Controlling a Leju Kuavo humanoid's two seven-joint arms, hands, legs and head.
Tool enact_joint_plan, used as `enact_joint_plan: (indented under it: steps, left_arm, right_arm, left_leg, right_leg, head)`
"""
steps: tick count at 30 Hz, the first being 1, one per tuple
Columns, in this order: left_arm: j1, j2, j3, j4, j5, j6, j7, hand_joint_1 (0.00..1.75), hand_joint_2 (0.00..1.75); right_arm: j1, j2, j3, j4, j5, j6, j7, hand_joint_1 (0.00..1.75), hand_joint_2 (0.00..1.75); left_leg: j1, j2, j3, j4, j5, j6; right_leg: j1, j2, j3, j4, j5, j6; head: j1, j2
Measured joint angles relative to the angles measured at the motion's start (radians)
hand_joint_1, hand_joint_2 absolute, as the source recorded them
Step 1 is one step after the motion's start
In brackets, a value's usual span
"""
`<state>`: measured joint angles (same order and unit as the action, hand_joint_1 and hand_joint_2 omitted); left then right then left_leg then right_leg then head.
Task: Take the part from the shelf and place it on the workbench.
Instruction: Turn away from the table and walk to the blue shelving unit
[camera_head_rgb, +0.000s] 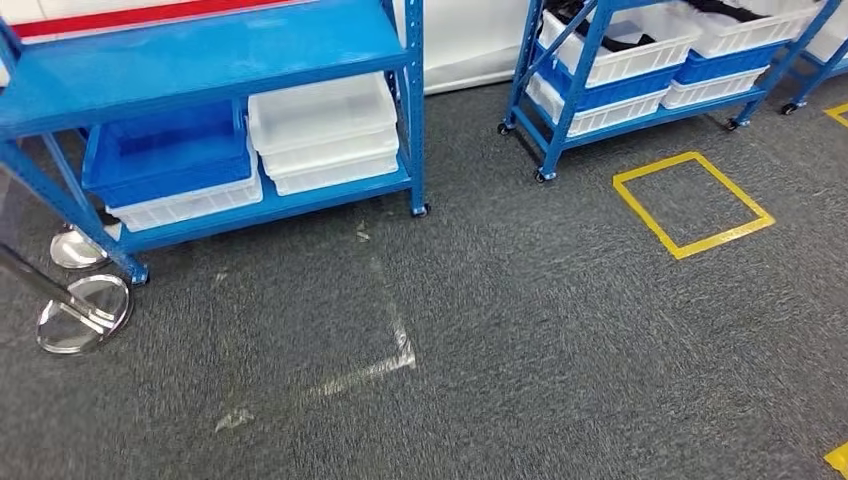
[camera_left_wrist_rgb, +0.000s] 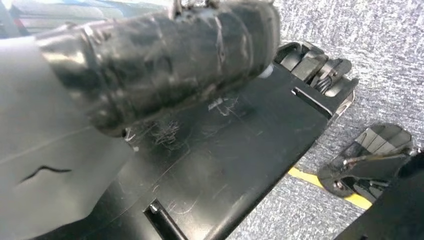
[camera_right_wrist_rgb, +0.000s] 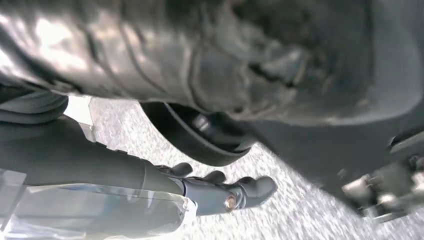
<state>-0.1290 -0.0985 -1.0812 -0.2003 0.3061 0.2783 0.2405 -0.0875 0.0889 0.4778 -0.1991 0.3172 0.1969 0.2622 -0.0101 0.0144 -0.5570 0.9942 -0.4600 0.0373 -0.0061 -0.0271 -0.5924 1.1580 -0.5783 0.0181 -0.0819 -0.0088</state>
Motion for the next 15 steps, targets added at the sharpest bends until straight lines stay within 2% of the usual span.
enact_joint_plan:
  steps: [1,2,3,4,5,6,7,8,9,10,11,12,13,15]
  left_arm:
    - [-0.001,0.0,0.0,0.0,-0.001,-0.002,0.001,0.0,0.0]
    - [-0.001,0.0,-0.001,0.0,-0.002,-0.003,0.001,0.0,0.0]
    - [-0.002,0.0,-0.001,0.0,-0.002,-0.005,0.002,0.0,0.0]
    - [-0.003,0.0,-0.002,0.0,-0.002,-0.006,0.002,0.0,0.0]
    - [-0.003,-0.001,-0.002,0.0,-0.003,-0.006,0.002,0.0,0.0]
    - [-0.005,-0.001,-0.003,0.0,-0.003,-0.006,0.002,0.0,0.0]
    - [-0.007,-0.001,-0.004,0.0,-0.004,-0.006,0.003,0.0,0.0]
    - [-0.009,-0.002,-0.005,0.0,-0.005,-0.006,0.005,0.0,0.0]
    - [-0.01,-0.002,-0.006,0.0,-0.006,-0.005,0.007,0.0,0.0]
    - [-0.011,-0.002,-0.007,0.0,-0.008,-0.004,0.009,0.0,0.0]
    - [-0.011,-0.002,-0.009,0.0,-0.009,-0.003,0.011,0.0,0.0]
    - [-0.01,-0.002,-0.01,0.0,-0.009,-0.002,0.012,0.0,0.0]
    - [-0.01,-0.002,-0.01,0.0,-0.01,-0.001,0.014,0.0,0.0]
    - [-0.013,-0.001,-0.011,0.0,-0.011,0.0,0.017,0.0,0.0]
  right_arm:
    - [0.001,0.0,0.0,0.0,-0.002,0.001,0.0,0.0,0.0]
    - [0.004,0.0,0.0,0.0,-0.004,0.001,0.0,0.0,0.0]
    - [0.005,-0.001,0.0,0.0,-0.006,0.001,0.0,0.0,0.0]
    - [0.006,-0.001,0.001,0.001,-0.008,0.001,0.001,0.0,0.0]
    - [0.006,-0.002,0.001,0.001,-0.009,0.0,0.001,0.0,0.0]
    - [0.005,-0.002,0.001,0.001,-0.009,0.0,0.001,0.0,0.0]
    - [0.005,-0.002,0.001,0.001,-0.009,-0.001,0.001,0.0,0.0]
    - [0.004,-0.001,0.001,0.001,-0.009,-0.001,0.001,0.0,0.0]
    - [0.004,-0.001,0.001,0.001,-0.01,-0.001,0.001,0.0,0.0]
    - [0.005,0.0,0.001,0.001,-0.01,-0.002,0.002,0.0,0.0]
    - [0.005,0.0,0.002,0.001,-0.01,-0.003,0.003,0.0,0.0]
    - [0.005,0.0,0.002,0.001,-0.01,-0.004,0.004,0.0,0.0]
    - [0.005,0.0,0.002,0.001,-0.01,-0.006,0.005,0.0,0.0]
    - [0.003,0.0,0.002,0.001,-0.01,-0.007,0.007,0.0,0.0]
  left_leg:
    - [0.001,-0.011,0.0,0.0,0.0,0.002]
    - [0.001,-0.024,-0.001,0.001,0.0,0.004]
    - [0.002,-0.038,0.0,0.002,0.0,0.004]
    - [0.004,-0.052,0.001,0.004,-0.001,0.002]
    - [0.007,-0.067,0.001,0.008,-0.003,-0.001]
    - [0.011,-0.08,0.001,0.015,-0.007,-0.006]
    - [0.013,-0.092,-0.003,0.024,-0.012,-0.013]
    - [0.015,-0.102,-0.009,0.032,-0.016,-0.02]
    - [0.016,-0.111,-0.016,0.037,-0.019,-0.027]
    - [0.017,-0.12,-0.023,0.038,-0.018,-0.033]
    - [0.019,-0.129,-0.027,0.036,-0.016,-0.038]
    - [0.02,-0.122,-0.03,0.039,-0.017,-0.043]
    - [0.02,-0.103,-0.037,0.054,-0.026,-0.048]
    - [0.018,-0.048,-0.074,0.138,-0.07,-0.054]
  right_leg:
    - [-0.002,0.015,-0.035,0.066,-0.024,0.003]
    - [-0.004,0.021,-0.066,0.12,-0.037,0.007]
    - [-0.006,0.023,-0.084,0.145,-0.031,0.01]
    - [-0.01,0.024,-0.085,0.131,-0.007,0.014]
    - [-0.014,0.028,-0.067,0.082,0.031,0.018]
    - [-0.02,0.042,-0.042,0.018,0.066,0.023]
    - [-0.024,0.065,-0.017,-0.041,0.088,0.027]
    - [-0.028,0.085,0.0,-0.08,0.098,0.027]
    - [-0.028,0.1,0.007,-0.096,0.095,0.025]
    - [-0.025,0.104,0.008,-0.098,0.092,0.019]
    - [-0.024,0.094,0.009,-0.098,0.092,0.011]
    - [-0.022,0.084,0.011,-0.102,0.093,0.004]
    - [-0.022,0.074,0.016,-0.106,0.093,-0.003]
    - [-0.021,0.049,0.025,-0.114,0.092,-0.015]
  head:
    - [0.0,0.0]
    - [0.0,0.0]
    - [0.0,0.0]
    - [0.0,0.0]
    - [0.0,0.0]
    - [0.0,0.0]
    - [0.002,0.0]
    - [0.004,0.0]
    - [0.005,0.0]
    - [0.007,0.0]
    - [0.007,0.0]
    - [0.006,0.0]
    - [0.005,0.0]
    - [0.002,0.0]
